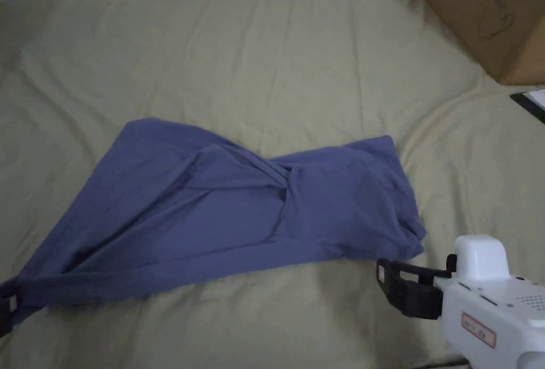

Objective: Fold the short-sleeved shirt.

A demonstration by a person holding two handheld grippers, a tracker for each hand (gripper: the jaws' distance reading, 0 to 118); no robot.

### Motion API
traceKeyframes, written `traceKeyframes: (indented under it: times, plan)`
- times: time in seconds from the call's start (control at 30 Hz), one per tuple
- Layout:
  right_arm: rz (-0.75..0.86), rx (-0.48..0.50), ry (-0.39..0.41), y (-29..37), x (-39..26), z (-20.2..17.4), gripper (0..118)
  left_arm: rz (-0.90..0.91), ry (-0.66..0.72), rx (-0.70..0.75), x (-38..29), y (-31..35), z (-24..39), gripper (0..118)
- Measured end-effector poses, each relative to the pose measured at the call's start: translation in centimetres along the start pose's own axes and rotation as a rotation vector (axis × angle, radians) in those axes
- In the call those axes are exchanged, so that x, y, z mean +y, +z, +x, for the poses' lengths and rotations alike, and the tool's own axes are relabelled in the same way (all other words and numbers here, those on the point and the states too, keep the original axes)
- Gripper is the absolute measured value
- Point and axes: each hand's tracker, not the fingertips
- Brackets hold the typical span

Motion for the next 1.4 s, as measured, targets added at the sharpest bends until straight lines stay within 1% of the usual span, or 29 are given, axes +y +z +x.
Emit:
traceKeyframes:
  times: [0.03, 0.1, 0.17, 0.23, 0.43, 0.5, 0.63, 0.7, 0.73, 0.77, 0.8, 0.83, 0.93, 1.0, 1.1, 1.2, 1.27, 1.33, 1.4]
  plan:
    - [0.01, -0.006, 0.015, -0.2, 0.1, 0.4, 107, 0.0, 0.01, -0.004, 0.2, 0.2, 0.1, 2]
    - [0.032, -0.005, 0.055, -0.4, 0.3, 1.2, 107, 0.016, 0.094, -0.061, 0.5, 0.6, 0.0, 2]
    - [0.043, -0.016, 0.088, -1.1, 0.3, 1.8, 107, 0.027, 0.147, -0.097, 0.8, 1.0, -0.1, 2]
    - [0.023, -0.034, 0.098, -2.0, 0.7, 2.1, 107, 0.036, 0.152, -0.088, 1.2, 1.2, -0.1, 2]
    - [0.031, 0.002, 0.11, -4.1, 1.1, 2.3, 107, 0.021, 0.15, -0.071, 1.8, 1.1, 0.5, 2]
    - [0.016, 0.0, 0.139, -4.7, 1.0, 2.2, 107, 0.016, 0.146, -0.068, 1.9, 0.9, 0.5, 2]
    - [0.025, 0.044, 0.125, -4.9, 0.8, 2.4, 103, 0.01, 0.151, -0.068, 2.0, 0.7, 0.5, 2]
    - [0.036, 0.045, 0.146, -5.1, 0.9, 2.4, 103, 0.007, 0.153, -0.068, 2.0, 0.6, 0.5, 2]
    - [0.034, 0.044, 0.149, -5.2, 1.0, 2.6, 99, 0.005, 0.154, -0.069, 2.1, 0.5, 0.6, 2]
    - [0.024, 0.058, 0.127, -5.3, 1.2, 2.8, 89, 0.004, 0.159, -0.071, 2.1, 0.3, 0.4, 2]
    - [0.004, 0.099, 0.077, -5.4, 1.3, 3.0, 82, 0.003, 0.165, -0.072, 2.1, 0.2, 0.4, 2]
    - [-0.004, 0.117, 0.052, -5.5, 1.2, 3.2, 77, 0.002, 0.167, -0.074, 2.1, 0.1, 0.5, 2]
    - [0.003, 0.089, 0.091, -5.4, 0.8, 2.9, 77, 0.001, 0.168, -0.077, 2.1, 0.0, 0.6, 2]
    - [-0.022, 0.105, 0.084, -5.4, 0.5, 2.9, 77, 0.001, 0.168, -0.081, 2.1, 0.0, 0.7, 2]
    - [-0.032, 0.096, 0.093, -5.4, 0.3, 2.8, 77, 0.001, 0.168, -0.085, 2.2, 0.1, 0.6, 2]
    - [-0.022, 0.092, 0.074, -4.9, 0.5, 2.7, 77, 0.001, 0.166, -0.083, 2.1, 0.1, 0.5, 2]
    - [-0.042, 0.097, 0.059, -5.0, 0.3, 2.8, 77, 0.0, 0.166, -0.083, 2.1, 0.1, 0.4, 2]
    - [-0.073, 0.071, 0.071, -5.3, -0.1, 2.7, 77, -0.001, 0.164, -0.082, 2.1, 0.1, 0.5, 2]
    - [-0.092, 0.069, 0.053, -5.3, -0.2, 2.7, 77, -0.001, 0.165, -0.085, 2.0, 0.2, 0.5, 2]
